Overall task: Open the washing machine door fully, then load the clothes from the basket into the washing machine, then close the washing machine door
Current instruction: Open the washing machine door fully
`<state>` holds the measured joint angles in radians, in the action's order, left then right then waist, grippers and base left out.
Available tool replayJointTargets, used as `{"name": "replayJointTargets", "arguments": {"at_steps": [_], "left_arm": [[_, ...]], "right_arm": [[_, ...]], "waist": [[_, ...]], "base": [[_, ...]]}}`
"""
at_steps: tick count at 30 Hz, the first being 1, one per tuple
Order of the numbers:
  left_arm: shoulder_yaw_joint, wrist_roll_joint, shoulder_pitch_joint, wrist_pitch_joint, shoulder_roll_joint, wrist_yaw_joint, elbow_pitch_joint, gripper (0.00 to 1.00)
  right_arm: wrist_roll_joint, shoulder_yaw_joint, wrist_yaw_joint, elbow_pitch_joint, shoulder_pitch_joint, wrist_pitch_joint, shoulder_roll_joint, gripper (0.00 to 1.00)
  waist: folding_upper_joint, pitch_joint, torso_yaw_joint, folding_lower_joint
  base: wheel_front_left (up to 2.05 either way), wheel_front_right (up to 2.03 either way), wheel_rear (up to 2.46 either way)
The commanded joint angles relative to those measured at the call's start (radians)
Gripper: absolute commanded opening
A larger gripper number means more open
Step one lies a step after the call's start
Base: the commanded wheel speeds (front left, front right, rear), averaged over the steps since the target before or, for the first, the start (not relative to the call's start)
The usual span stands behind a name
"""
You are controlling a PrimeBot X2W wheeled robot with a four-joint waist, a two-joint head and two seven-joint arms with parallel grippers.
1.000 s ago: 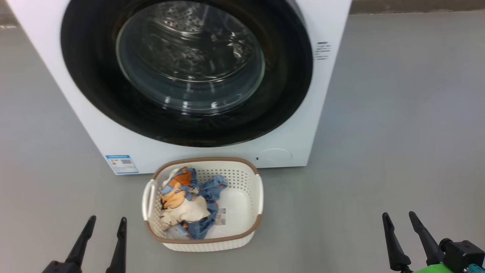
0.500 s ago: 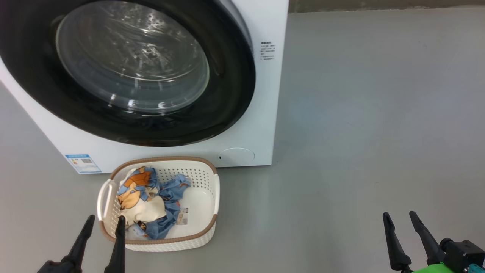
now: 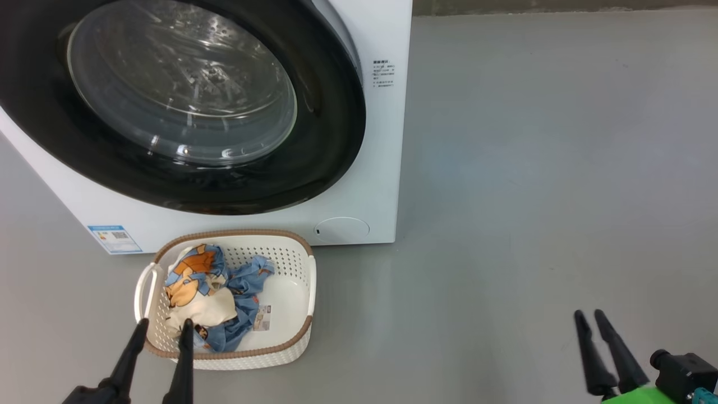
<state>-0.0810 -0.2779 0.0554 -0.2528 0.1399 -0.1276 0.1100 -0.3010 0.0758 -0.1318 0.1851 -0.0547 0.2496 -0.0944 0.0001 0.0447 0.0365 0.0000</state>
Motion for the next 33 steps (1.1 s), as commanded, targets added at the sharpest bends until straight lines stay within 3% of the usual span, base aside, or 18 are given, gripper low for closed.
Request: {"name": "replayJointTargets", "arguments": {"at_steps": [1, 12, 23, 28, 33], "left_arm": [[0.03, -0.006, -0.034, -0.009, 0.005, -0.003, -0.025, 1.0], [0.012, -0.021, -0.057, -0.009, -0.012, -0.003, -0.02, 1.0], [-0.036, -0.041, -0.114, -0.009, -0.022, -0.003, -0.013, 1.0], [-0.049, -0.051, -0.133, -0.009, -0.025, -0.003, -0.008, 1.0], [-0.065, -0.061, -0.156, -0.009, -0.03, -0.003, -0.005, 1.0]], "right_arm": [[-0.02, -0.029, 0.001, -0.029, 0.052, 0.012, -0.007, 0.0], [-0.218, -0.03, 0.001, -0.027, 0.268, 0.012, 0.022, 0.0], [-0.44, -0.049, 0.001, 0.029, 0.548, 0.012, -0.004, 0.0], [-0.667, -0.079, 0.001, 0.067, 0.657, 0.012, -0.02, 0.0], [-0.849, -0.13, 0.001, 0.095, 0.757, 0.012, -0.088, 0.0]], "waist": [[-0.0001, 0.006, 0.004, 0.0], [-0.0001, 0.053, 0.028, 0.0], [-0.0001, 0.114, 0.121, 0.0], [-0.0001, 0.142, 0.16, 0.0], [-0.0001, 0.173, 0.197, 0.0]], "base": [[0.0, 0.0, 0.0], [0.0, 0.0, 0.0], [0.0, 0.0, 0.0], [0.0, 0.0, 0.0], [0.0, 0.0, 0.0]]}}
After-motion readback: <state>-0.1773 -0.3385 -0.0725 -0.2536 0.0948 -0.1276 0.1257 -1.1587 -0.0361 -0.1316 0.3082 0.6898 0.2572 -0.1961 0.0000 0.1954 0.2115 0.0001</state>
